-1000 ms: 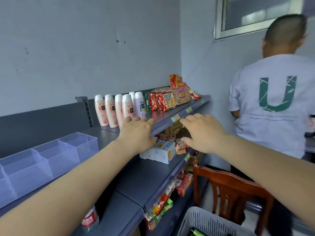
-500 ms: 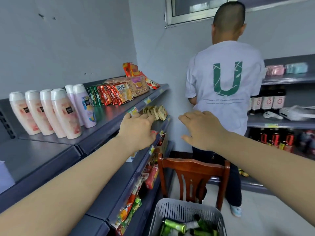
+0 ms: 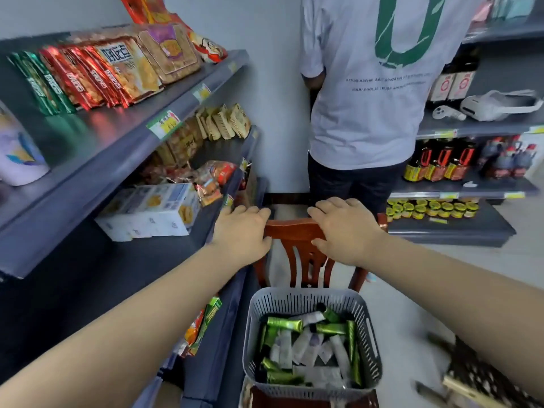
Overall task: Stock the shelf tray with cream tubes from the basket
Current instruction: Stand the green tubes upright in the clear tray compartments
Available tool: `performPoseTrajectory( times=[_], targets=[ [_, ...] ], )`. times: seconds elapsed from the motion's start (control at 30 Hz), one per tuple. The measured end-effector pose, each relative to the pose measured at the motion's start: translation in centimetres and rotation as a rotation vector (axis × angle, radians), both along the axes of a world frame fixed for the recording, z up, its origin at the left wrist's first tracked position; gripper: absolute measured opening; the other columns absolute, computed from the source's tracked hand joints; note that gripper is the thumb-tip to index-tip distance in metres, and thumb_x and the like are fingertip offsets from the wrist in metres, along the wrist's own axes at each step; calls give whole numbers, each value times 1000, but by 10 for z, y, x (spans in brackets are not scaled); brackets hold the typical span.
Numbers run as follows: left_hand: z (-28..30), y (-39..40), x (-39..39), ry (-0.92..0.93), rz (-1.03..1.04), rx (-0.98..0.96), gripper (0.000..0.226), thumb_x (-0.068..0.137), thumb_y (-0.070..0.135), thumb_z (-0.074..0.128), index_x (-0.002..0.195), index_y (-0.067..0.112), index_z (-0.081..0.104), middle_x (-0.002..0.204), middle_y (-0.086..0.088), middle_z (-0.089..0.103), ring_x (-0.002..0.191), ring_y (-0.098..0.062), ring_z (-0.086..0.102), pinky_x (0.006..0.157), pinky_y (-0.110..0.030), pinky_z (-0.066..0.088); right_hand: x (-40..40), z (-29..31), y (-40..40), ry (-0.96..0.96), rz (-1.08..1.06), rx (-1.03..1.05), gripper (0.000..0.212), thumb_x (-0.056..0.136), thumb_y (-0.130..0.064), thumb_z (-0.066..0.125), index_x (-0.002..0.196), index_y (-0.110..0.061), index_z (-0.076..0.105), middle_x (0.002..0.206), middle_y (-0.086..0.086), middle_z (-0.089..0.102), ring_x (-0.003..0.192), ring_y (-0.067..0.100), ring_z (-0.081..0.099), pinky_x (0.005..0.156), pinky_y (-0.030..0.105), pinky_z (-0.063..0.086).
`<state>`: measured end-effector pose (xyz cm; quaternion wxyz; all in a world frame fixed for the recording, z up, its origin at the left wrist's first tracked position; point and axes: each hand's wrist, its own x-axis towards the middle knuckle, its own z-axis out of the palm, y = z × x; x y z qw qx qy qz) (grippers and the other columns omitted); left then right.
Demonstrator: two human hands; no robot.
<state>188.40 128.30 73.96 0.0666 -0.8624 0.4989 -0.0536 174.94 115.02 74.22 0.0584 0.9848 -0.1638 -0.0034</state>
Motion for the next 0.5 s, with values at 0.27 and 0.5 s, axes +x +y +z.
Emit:
performPoseTrajectory(
  times=[0.27,0.5],
  targets=[
    [-117,-22,16,172,-59,202,50,92,34,46,137,16,37,133,-2,51,123,-25,46,101,-40,31,2,-121,-9,185,-65,131,54,91,-45,47,136,-19,37,139,2,43,129,24,38,103,40,33],
    [-225,-22,16,285,-111,332,44,89,36,50,129,19,45,123,-2,56,113,-26,51,92,-38,37,-2,-225,-8,348,-111,286,55,92,-42,46,139,-16,35,140,5,43,131,26,36,106,41,31]
  ],
)
